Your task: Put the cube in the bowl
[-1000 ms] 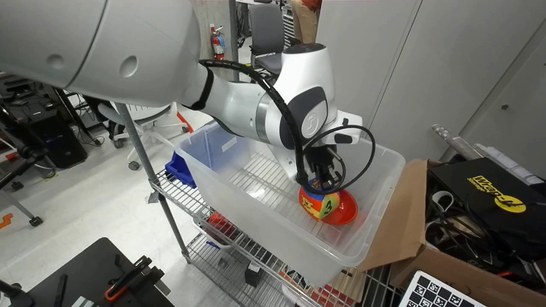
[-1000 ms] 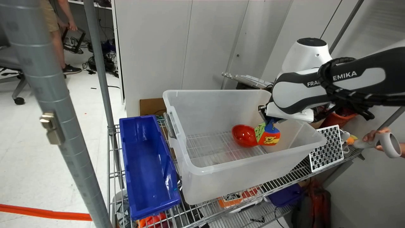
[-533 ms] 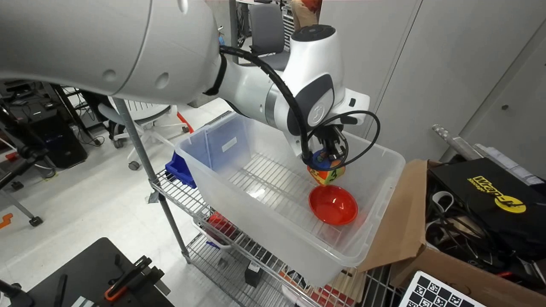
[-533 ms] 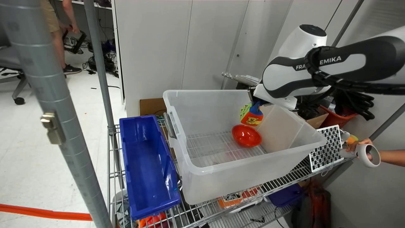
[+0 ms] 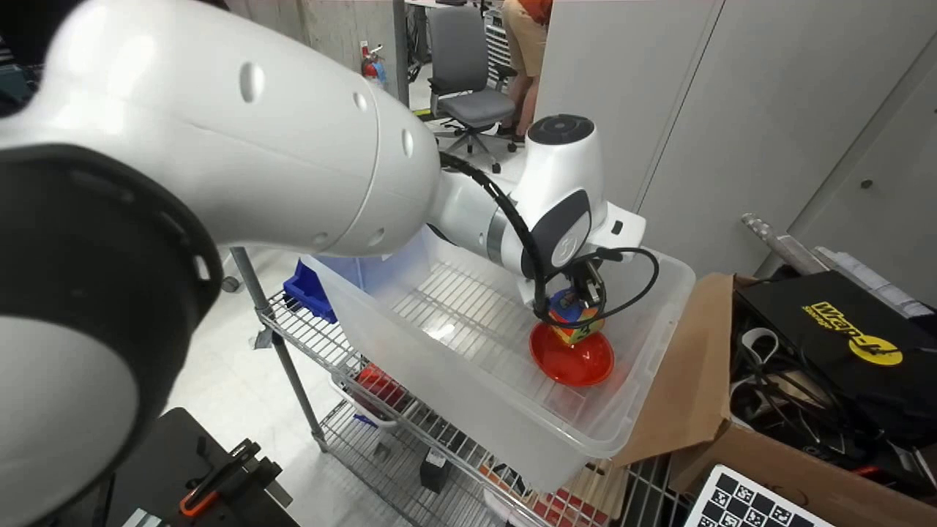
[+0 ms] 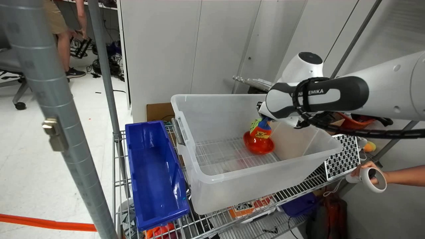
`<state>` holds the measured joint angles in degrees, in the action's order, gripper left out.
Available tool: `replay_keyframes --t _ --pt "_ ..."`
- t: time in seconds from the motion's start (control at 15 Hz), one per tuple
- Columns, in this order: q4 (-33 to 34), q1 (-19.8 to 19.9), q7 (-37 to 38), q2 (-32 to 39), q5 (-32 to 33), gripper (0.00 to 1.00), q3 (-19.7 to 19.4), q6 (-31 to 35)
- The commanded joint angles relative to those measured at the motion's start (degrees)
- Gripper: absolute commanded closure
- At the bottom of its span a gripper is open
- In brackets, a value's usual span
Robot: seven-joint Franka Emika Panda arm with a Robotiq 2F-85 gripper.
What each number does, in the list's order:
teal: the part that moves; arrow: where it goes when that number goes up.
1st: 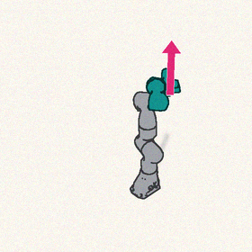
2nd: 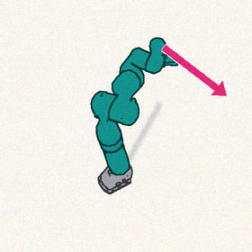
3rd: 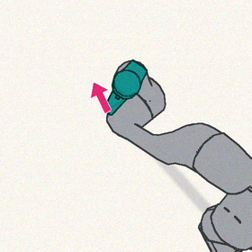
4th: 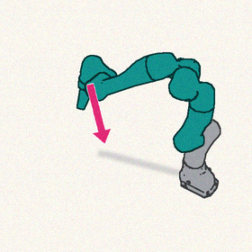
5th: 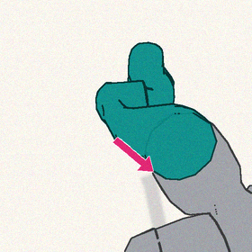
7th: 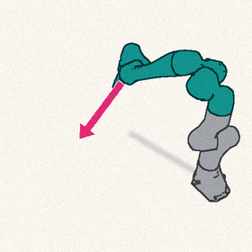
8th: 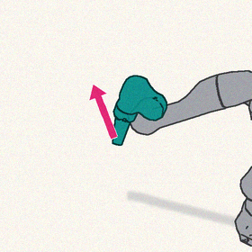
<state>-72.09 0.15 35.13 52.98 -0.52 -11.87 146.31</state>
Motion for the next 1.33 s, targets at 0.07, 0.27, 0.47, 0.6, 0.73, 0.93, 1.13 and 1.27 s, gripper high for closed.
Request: replay_keyframes --t 0.07,0.27,0.47,0.6,0.73,0.93,1.13,1.27 --pt "8.1 -0.1 3.8 8.4 -1.2 0.97 -0.8 -0.2" --pt "9.9 -0.3 5.8 11.1 -1.1 0.97 -1.0 -0.7" --pt "8.5 0.2 6.5 10.4 -1.7 0.63 -0.1 -1.1" --pt "6.7 -0.1 7.1 9.2 -1.5 0.50 -0.3 -0.8" --pt "5.1 -0.9 7.9 7.7 -0.9 0.35 -1.0 -0.6" --pt "1.8 -2.5 9.5 4.0 -0.1 0.12 -2.4 -1.8" --pt "-6.5 -5.4 9.8 -3.7 1.8 0.00 -4.3 -1.7" --pt "-11.5 -6.9 9.1 -8.8 2.7 0.00 -4.8 -2.6"
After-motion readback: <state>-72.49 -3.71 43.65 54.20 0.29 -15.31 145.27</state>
